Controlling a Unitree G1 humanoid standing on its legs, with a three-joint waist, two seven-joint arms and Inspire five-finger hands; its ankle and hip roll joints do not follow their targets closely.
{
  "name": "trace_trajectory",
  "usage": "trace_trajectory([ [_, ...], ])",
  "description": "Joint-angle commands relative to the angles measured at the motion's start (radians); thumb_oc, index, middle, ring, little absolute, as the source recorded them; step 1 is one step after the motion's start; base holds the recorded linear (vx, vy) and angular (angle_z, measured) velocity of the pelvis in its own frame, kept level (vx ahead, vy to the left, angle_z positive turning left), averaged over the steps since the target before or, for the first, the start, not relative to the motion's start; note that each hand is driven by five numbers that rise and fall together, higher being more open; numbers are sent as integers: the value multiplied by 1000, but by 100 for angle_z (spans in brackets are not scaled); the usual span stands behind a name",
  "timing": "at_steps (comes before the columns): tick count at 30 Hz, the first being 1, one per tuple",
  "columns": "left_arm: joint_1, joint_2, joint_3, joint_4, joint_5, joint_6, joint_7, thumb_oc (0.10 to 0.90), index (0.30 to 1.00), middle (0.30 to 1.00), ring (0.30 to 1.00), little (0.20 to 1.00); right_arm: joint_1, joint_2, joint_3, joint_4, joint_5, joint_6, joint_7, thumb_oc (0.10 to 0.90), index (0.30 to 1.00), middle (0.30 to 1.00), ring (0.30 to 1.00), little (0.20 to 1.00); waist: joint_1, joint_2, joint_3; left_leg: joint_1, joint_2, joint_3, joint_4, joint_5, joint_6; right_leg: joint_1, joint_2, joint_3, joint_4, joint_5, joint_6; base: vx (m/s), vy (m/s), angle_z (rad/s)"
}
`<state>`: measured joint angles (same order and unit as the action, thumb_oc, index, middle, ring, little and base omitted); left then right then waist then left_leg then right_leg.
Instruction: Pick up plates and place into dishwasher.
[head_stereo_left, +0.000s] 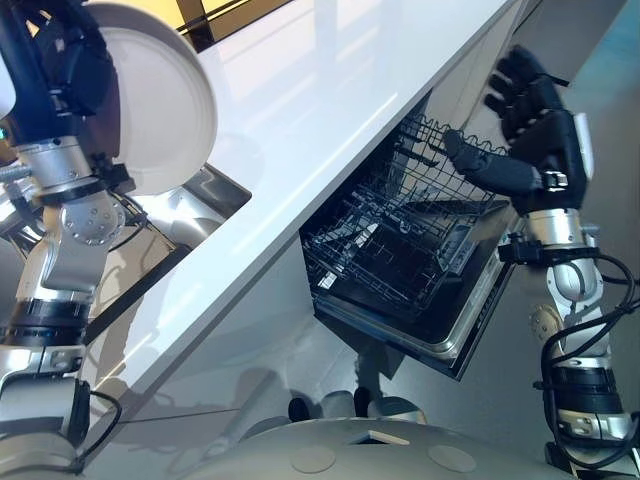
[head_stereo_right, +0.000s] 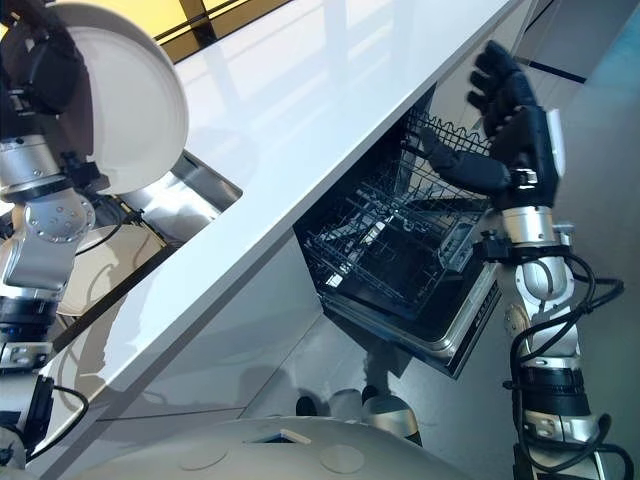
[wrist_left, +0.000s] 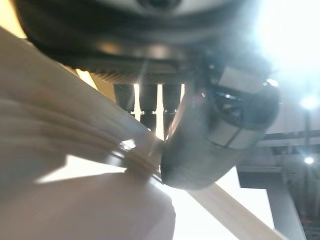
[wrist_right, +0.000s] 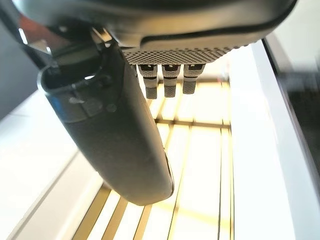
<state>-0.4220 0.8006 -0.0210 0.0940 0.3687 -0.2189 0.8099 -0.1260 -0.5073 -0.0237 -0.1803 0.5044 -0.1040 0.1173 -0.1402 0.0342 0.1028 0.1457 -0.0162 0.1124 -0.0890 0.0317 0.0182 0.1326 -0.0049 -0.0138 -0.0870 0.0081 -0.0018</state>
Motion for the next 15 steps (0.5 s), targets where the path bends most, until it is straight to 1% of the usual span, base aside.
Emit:
trace_trajectory([
  [1,-194,33,-35,50,61,-36,128,100,300,300,300,200,-175,-23,5,-143,142,-23,45,800,900,900,900,900,27,13,-93,3,-39,-15,12,-97,12,-63,48,-52,176,-132,37,20,-34,2],
  [4,-213,14,-61,65,68,-57,169,100,300,300,300,200,-217,11,48,-156,199,23,49,800,900,900,900,900,38,9,-97,3,-41,-19,13,-97,10,-58,47,-63,170,-132,36,17,-29,4],
  [9,-242,-22,-112,63,93,-65,192,100,300,300,300,200,-264,59,118,-151,271,67,43,800,900,900,900,900,52,4,-105,7,-43,-31,11,-101,7,-44,47,-72,153,-142,35,33,-20,5],
  [10,-253,-30,-127,65,97,-65,201,100,300,300,300,200,-278,72,136,-149,289,85,38,800,900,900,900,900,56,3,-105,-1,-43,-32,14,-93,5,-47,47,-74,149,-133,33,-5,-26,11],
  [15,-281,-64,-174,81,119,-64,238,100,300,300,300,200,-319,116,202,-125,324,113,10,800,900,900,900,900,67,-1,-109,2,-45,-44,11,-96,3,-37,48,-79,137,-137,32,23,-14,2],
])
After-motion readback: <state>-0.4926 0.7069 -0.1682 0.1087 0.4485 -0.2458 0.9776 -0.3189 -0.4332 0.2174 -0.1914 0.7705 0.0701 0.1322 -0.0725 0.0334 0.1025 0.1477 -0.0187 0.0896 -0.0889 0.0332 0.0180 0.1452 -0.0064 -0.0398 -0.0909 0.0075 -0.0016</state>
